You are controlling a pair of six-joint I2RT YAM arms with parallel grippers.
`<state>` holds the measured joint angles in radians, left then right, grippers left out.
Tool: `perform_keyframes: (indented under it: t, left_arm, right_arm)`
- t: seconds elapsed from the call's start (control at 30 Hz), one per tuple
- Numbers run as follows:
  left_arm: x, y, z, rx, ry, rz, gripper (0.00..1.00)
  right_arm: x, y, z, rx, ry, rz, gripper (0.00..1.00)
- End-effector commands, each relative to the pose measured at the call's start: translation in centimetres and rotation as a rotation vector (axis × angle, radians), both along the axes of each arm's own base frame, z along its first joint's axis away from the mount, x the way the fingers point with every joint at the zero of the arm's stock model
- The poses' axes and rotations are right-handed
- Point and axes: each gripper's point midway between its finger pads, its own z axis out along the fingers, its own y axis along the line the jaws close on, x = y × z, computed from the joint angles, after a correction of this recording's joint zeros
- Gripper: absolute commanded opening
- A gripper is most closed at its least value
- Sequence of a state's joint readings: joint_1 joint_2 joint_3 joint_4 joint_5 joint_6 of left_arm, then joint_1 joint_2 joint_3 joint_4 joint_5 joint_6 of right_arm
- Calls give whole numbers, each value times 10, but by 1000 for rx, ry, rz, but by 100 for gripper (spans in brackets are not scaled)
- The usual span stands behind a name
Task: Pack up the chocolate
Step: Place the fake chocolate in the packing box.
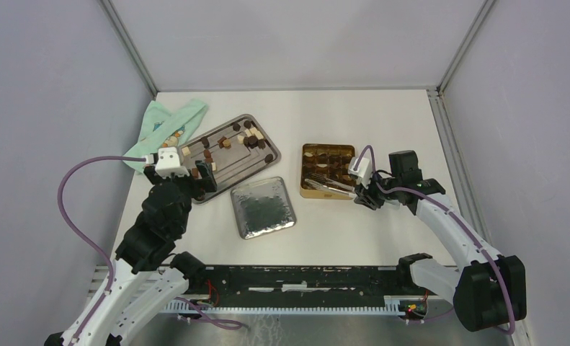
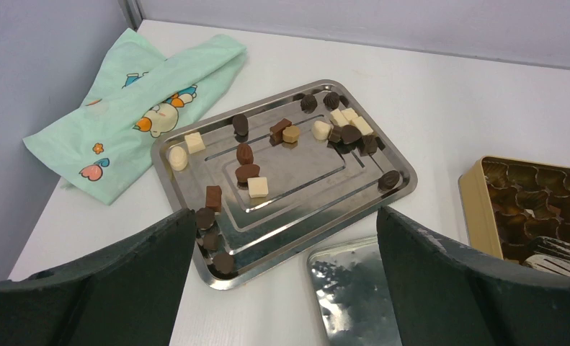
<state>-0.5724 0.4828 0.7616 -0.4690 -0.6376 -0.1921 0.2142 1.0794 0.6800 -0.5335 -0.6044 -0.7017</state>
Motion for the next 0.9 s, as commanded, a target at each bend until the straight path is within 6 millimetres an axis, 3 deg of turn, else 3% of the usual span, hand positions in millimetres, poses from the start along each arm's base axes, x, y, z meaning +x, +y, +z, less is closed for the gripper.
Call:
perform_keyframes:
  t: [0.0, 0.33, 0.63, 0.87]
  left_arm:
    - [3, -1, 6, 14, -21, -10, 99]
    - [3, -2, 6, 14, -20, -12, 99]
    - [3, -3, 7, 11, -23, -20, 99]
    - [2, -4, 9, 2, -33, -31, 99]
  right_arm:
    - [8, 5, 10, 25, -42, 6, 39]
    - [6, 9, 18, 48, -60, 27, 39]
    - [12, 15, 40, 77, -113, 53, 38]
    - [26, 42, 58, 56, -128, 122, 38]
